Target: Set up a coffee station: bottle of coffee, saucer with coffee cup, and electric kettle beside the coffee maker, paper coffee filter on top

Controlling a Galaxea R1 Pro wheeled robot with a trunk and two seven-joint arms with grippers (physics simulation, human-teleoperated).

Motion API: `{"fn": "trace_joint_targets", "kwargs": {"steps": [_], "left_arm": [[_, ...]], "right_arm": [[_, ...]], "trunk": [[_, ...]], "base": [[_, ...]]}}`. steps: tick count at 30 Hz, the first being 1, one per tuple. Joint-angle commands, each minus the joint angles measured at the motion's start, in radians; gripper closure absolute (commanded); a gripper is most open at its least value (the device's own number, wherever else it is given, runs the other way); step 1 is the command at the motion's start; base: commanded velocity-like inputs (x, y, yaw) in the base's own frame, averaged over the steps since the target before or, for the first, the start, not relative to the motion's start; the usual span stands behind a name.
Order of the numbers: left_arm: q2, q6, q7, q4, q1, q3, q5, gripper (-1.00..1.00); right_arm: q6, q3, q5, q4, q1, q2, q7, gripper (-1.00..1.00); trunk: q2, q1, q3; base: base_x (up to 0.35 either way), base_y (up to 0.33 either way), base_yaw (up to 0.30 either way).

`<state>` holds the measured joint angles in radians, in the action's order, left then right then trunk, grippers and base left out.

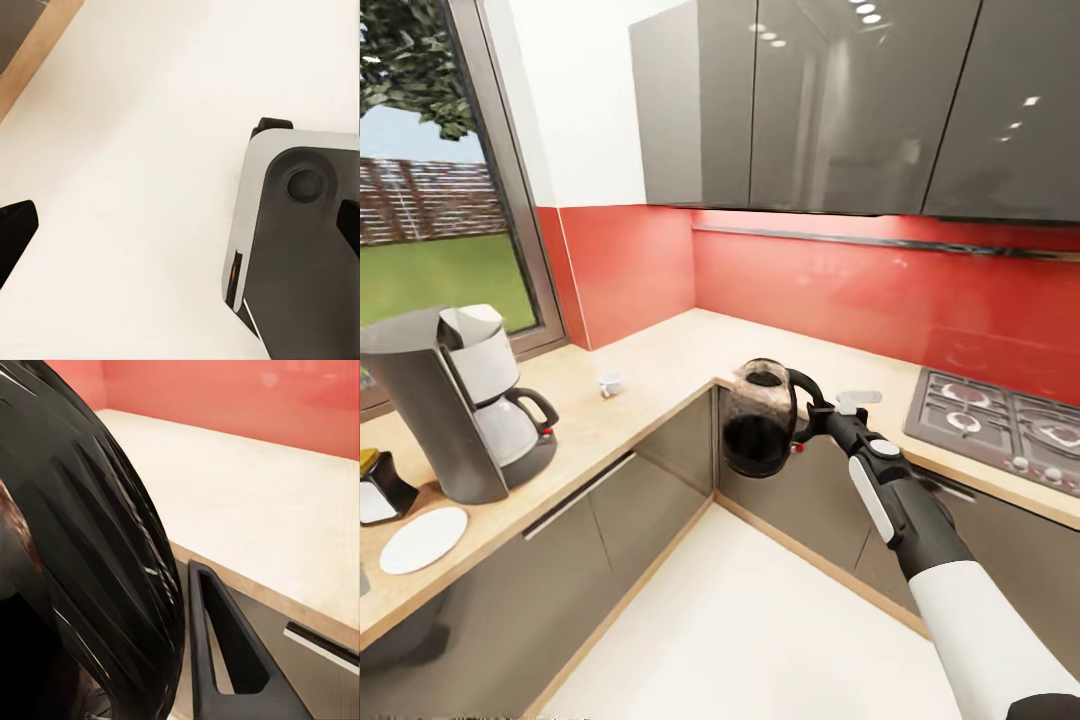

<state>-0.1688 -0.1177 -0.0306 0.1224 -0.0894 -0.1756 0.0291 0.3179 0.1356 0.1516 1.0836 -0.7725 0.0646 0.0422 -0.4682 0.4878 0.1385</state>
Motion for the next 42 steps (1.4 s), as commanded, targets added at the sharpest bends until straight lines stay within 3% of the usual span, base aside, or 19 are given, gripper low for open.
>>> {"fn": "trace_joint_targets", "kwargs": {"steps": [1, 31, 42], "left_arm": [[0.000, -0.004, -0.003, -0.001, -0.001, -0.007, 0.003, -1.00], [0.000, -0.005, -0.002, -0.001, -0.001, -0.008, 0.000, -1.00], [0.000, -0.006, -0.003, -0.001, -0.001, -0.009, -0.002, -1.00]], "right_arm": [[0.004, 0.002, 0.009, 0.002, -0.001, 0.001, 0.004, 1.00], [0.004, 0.002, 0.011, 0.001, -0.001, 0.000, 0.003, 1.00], [0.004, 0.003, 0.011, 0.001, -0.001, 0.000, 0.003, 1.00]], "trunk": [[-0.002, 0.001, 0.002], [-0.002, 0.001, 0.002], [-0.002, 0.001, 0.002]], "base": [[0.107, -0.306, 0.274], [0.126, -0.304, 0.274], [0.027, -0.032, 0.274]]}}
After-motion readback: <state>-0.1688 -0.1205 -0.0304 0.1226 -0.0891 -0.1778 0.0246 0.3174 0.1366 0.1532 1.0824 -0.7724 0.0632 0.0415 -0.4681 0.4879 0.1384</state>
